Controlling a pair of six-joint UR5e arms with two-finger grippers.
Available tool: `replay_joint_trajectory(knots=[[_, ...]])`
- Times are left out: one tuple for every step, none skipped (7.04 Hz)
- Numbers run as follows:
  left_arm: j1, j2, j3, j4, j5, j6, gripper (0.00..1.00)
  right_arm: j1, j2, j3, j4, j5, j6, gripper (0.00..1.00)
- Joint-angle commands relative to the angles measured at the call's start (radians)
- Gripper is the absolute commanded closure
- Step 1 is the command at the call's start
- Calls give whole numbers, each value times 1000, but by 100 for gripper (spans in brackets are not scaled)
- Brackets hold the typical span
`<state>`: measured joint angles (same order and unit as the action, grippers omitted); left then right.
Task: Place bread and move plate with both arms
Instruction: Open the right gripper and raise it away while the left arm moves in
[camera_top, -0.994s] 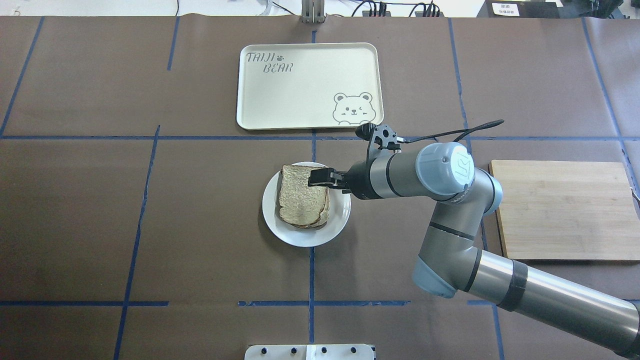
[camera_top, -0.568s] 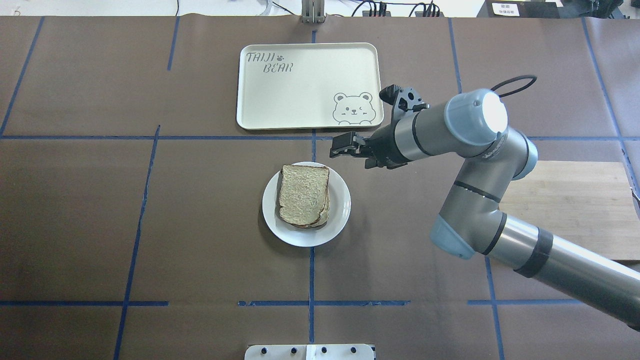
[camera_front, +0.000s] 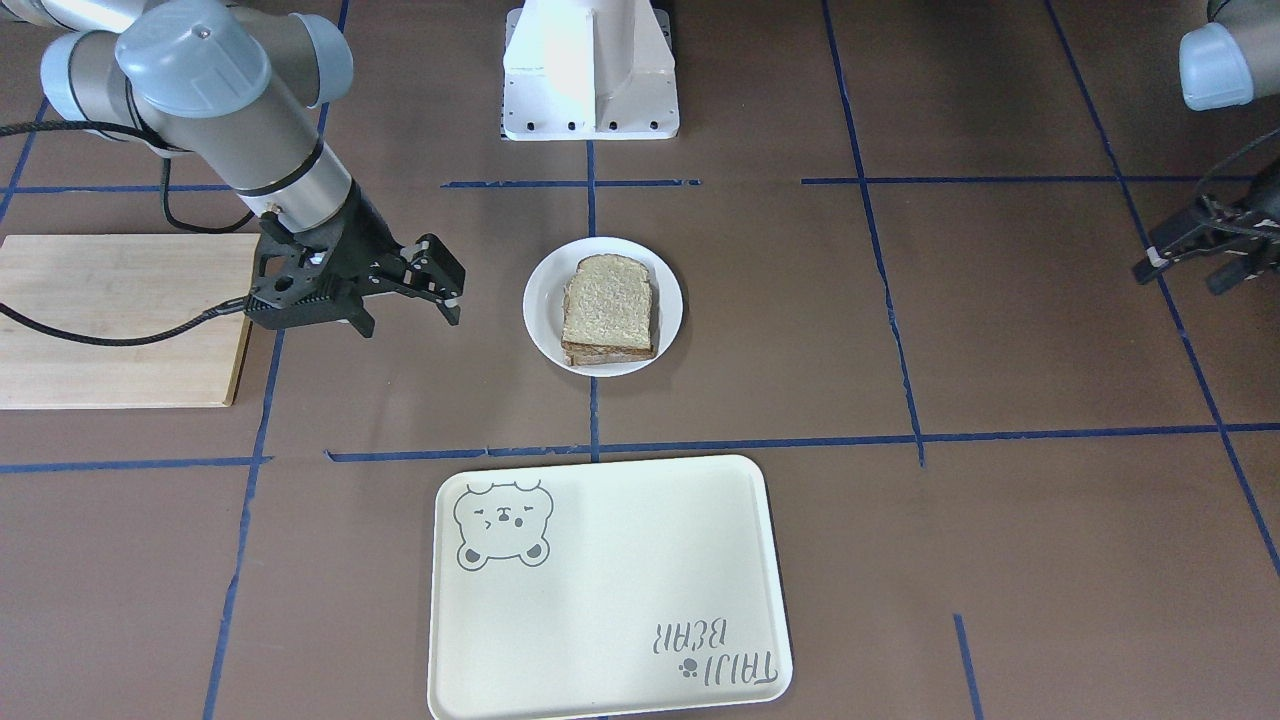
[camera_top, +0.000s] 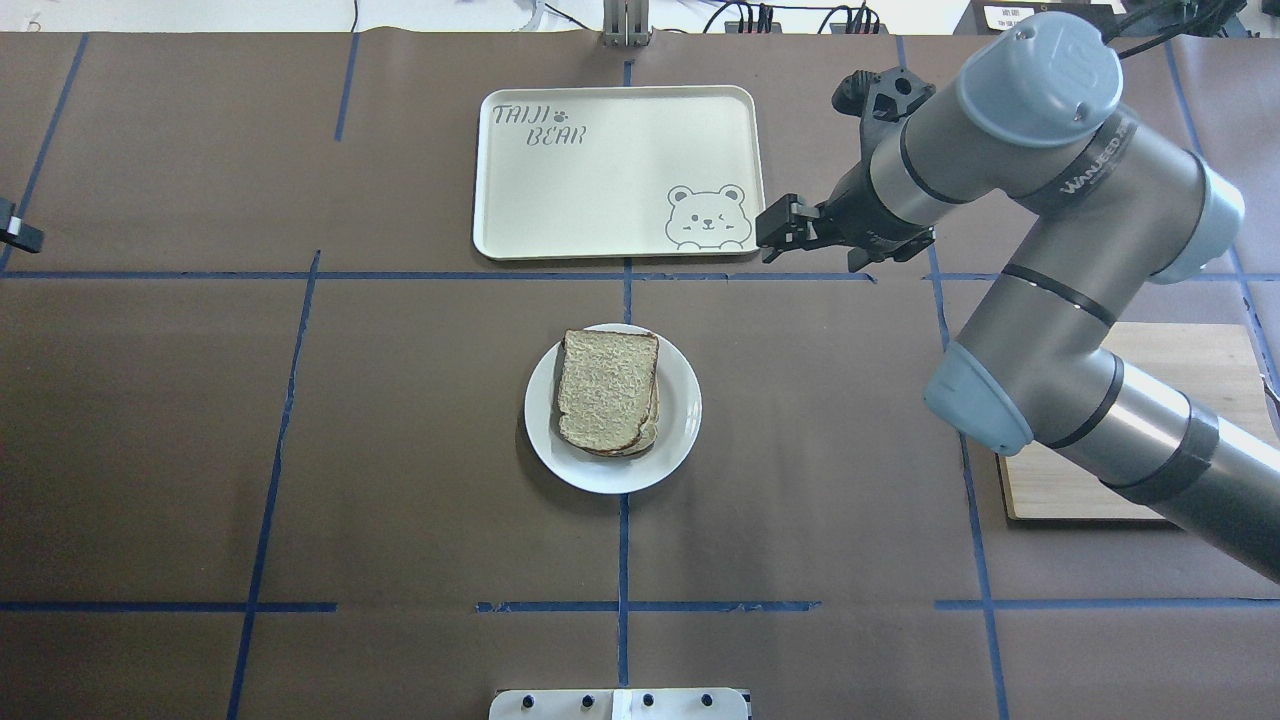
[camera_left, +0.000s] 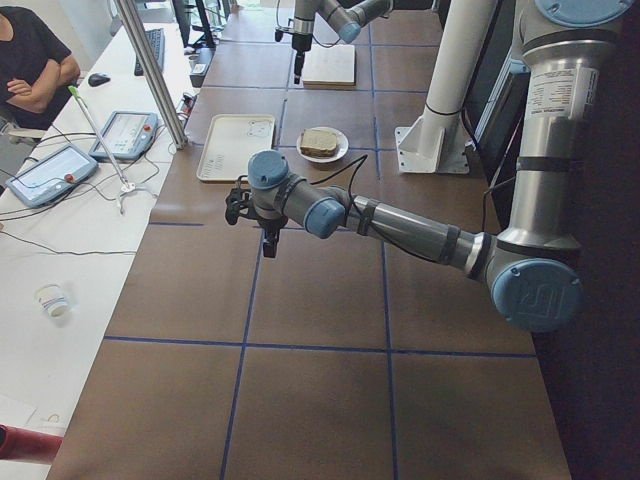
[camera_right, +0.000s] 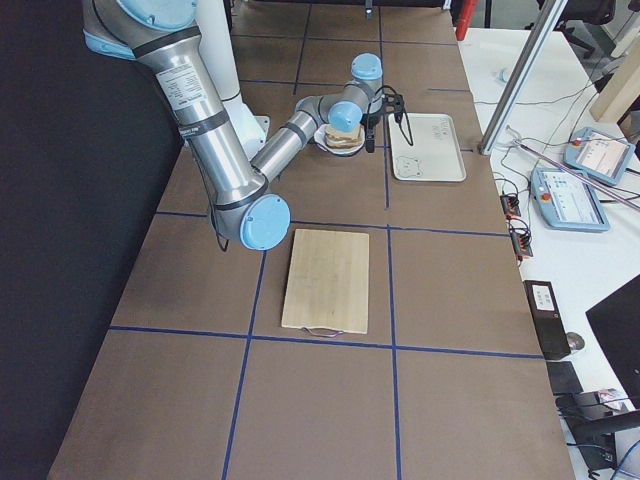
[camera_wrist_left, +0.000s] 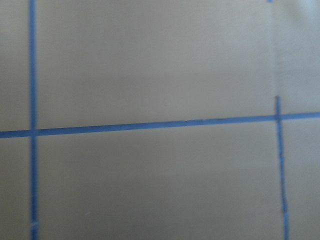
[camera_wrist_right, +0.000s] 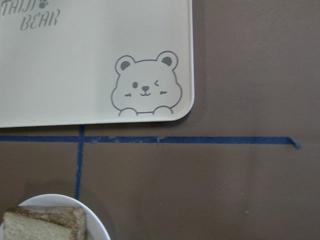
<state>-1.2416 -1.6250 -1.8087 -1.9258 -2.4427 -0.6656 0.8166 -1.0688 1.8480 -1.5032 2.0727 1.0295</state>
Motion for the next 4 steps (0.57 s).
replay_joint_trajectory(knots=[[138,-62,15,-232,16,-318,0,93,-8,43,-190,6,-228,0],[168,-111,22,-269,27,-415,0,137,-64,51,-192,9,-350,0],[230,-159,32,-289,83,-525,0,186,-106,51,-193,29,-455,0],[319,-173,41,-365,205,-608,0,250,-143,47,-187,105,-477,0]])
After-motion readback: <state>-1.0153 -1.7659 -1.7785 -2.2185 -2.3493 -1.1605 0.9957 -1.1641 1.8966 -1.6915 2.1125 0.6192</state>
